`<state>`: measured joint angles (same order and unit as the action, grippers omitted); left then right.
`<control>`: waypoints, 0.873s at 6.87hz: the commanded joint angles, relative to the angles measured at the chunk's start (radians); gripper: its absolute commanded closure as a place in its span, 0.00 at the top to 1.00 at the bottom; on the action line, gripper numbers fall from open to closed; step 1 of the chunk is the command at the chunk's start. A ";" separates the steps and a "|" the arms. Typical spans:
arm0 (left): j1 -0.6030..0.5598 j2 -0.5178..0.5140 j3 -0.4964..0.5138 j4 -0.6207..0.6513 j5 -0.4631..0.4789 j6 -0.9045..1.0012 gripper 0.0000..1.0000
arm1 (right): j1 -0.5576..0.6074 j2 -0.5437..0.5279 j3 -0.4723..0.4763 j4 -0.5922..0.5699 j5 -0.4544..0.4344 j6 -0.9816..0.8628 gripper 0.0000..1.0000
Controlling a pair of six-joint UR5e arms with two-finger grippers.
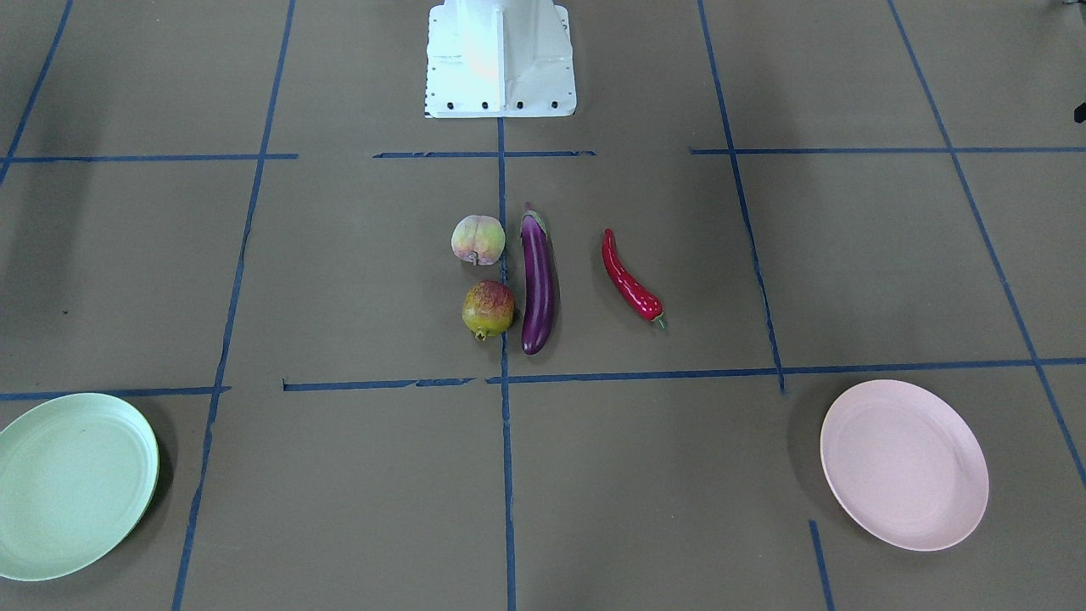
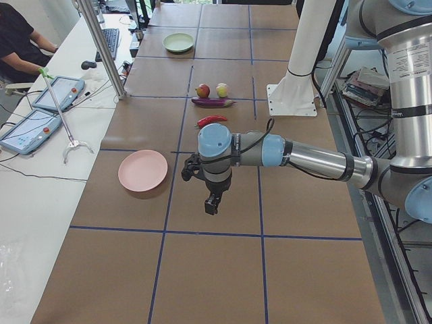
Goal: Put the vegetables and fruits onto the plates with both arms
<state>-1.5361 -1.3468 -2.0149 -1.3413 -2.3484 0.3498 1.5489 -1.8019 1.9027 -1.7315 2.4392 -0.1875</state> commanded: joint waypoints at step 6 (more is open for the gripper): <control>0.001 0.094 -0.134 0.008 -0.028 -0.002 1.00 | -0.456 0.497 0.122 0.003 -0.032 1.145 1.00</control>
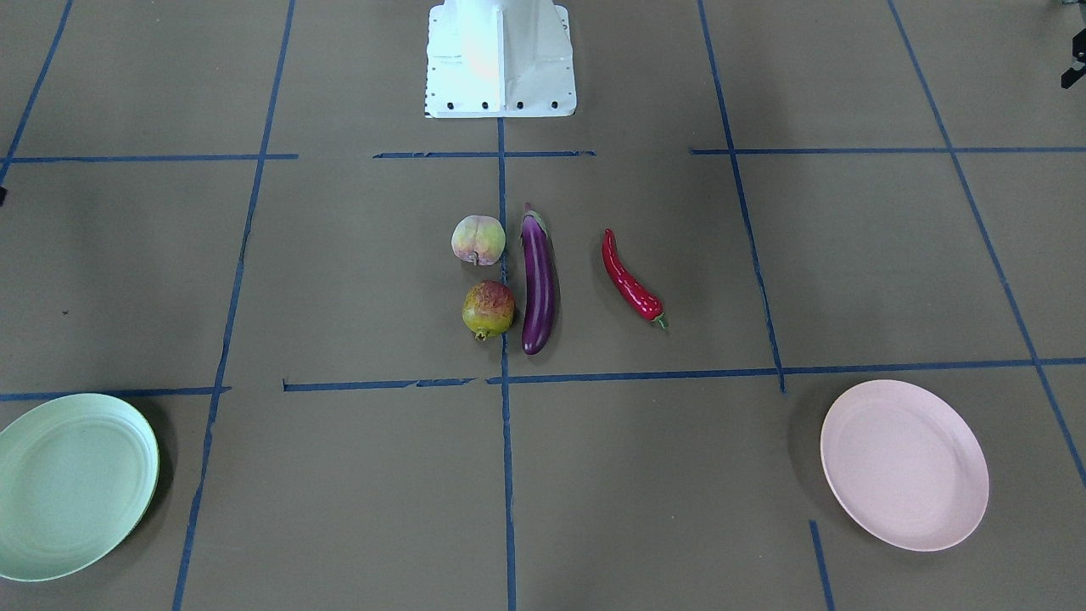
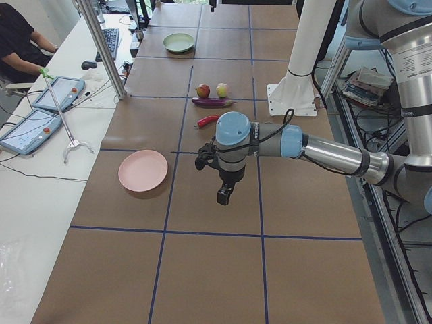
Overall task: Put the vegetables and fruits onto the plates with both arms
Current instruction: 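Move the right gripper down to the pale peach and grasp it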
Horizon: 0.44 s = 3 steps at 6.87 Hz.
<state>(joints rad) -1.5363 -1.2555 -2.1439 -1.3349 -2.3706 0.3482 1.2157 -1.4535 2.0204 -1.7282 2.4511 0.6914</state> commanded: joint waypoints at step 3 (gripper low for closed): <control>0.002 0.001 -0.002 -0.001 -0.006 0.000 1.00 | -0.549 0.420 -0.038 -0.002 -0.468 0.698 0.99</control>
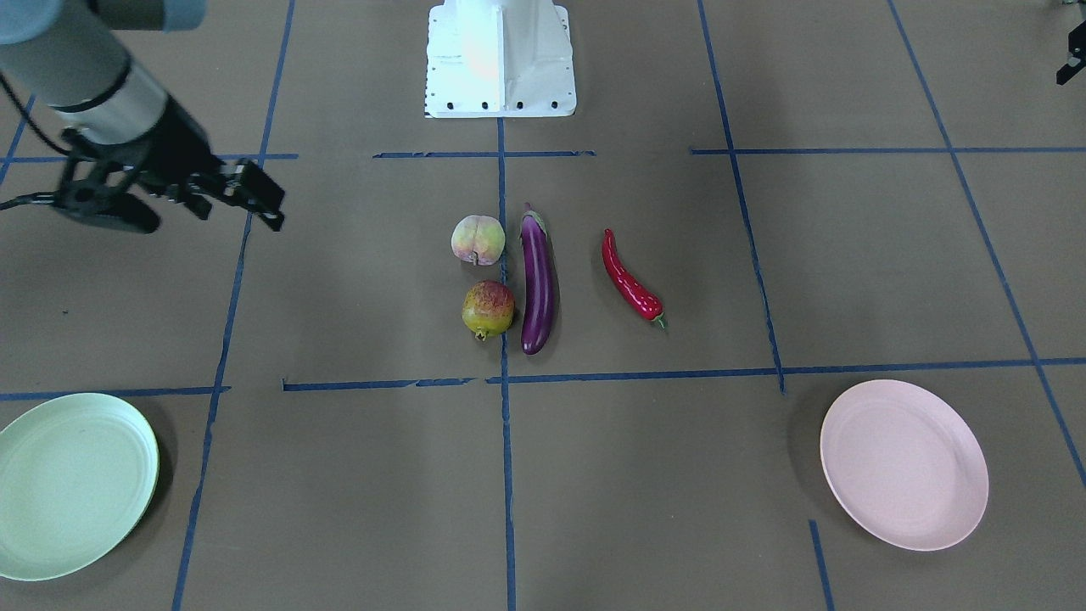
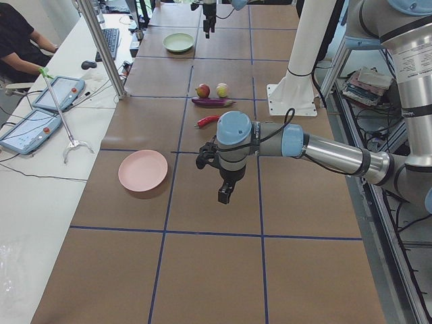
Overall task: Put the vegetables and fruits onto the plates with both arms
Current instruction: 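Move the right gripper down to the pale peach and grasp it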
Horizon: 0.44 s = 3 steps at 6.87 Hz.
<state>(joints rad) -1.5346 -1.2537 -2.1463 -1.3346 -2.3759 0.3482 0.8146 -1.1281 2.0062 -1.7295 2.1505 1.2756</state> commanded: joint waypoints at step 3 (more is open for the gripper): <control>0.001 -0.001 -0.001 -0.003 0.000 0.000 1.00 | -0.316 0.200 -0.117 0.008 -0.365 0.123 0.99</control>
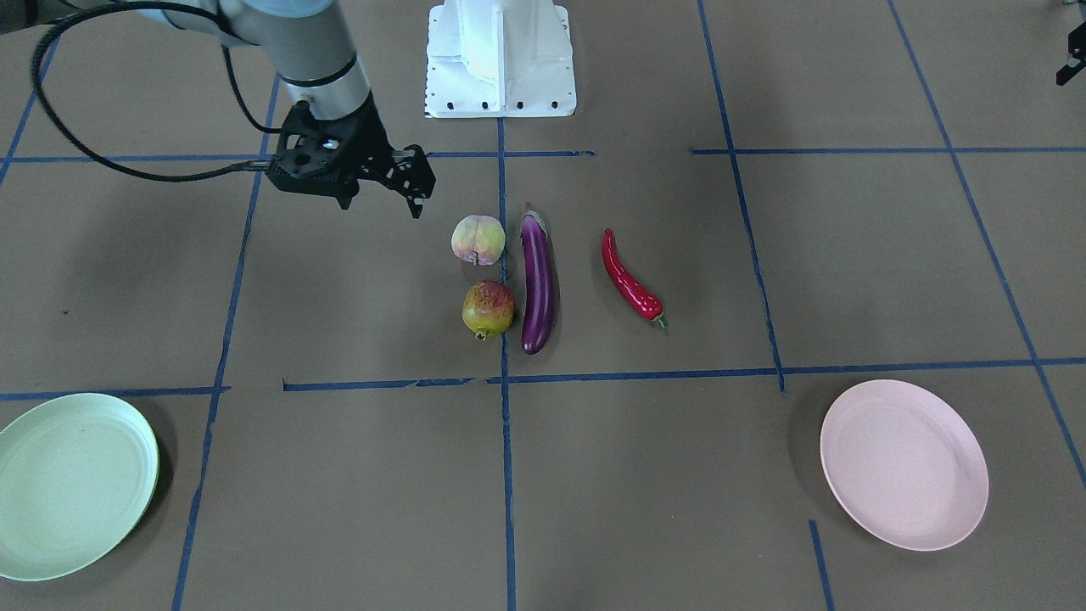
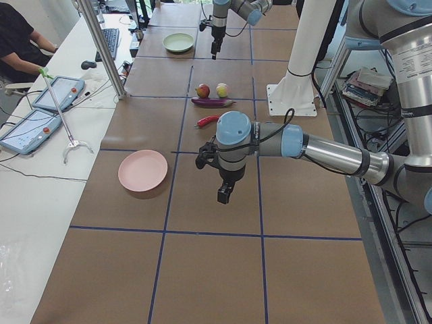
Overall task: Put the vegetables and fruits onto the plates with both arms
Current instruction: 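Move the right gripper down to the pale peach and grasp it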
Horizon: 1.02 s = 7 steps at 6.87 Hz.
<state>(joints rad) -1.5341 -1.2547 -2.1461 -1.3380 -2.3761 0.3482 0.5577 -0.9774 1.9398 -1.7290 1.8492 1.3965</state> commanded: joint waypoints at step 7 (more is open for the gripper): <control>0.000 0.000 0.006 -0.001 0.000 0.000 1.00 | -0.157 0.152 -0.343 0.134 -0.186 -0.001 0.99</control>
<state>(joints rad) -1.5340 -1.2538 -2.1408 -1.3391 -2.3761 0.3482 0.4166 -0.8258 1.6149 -1.5929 1.6640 1.3932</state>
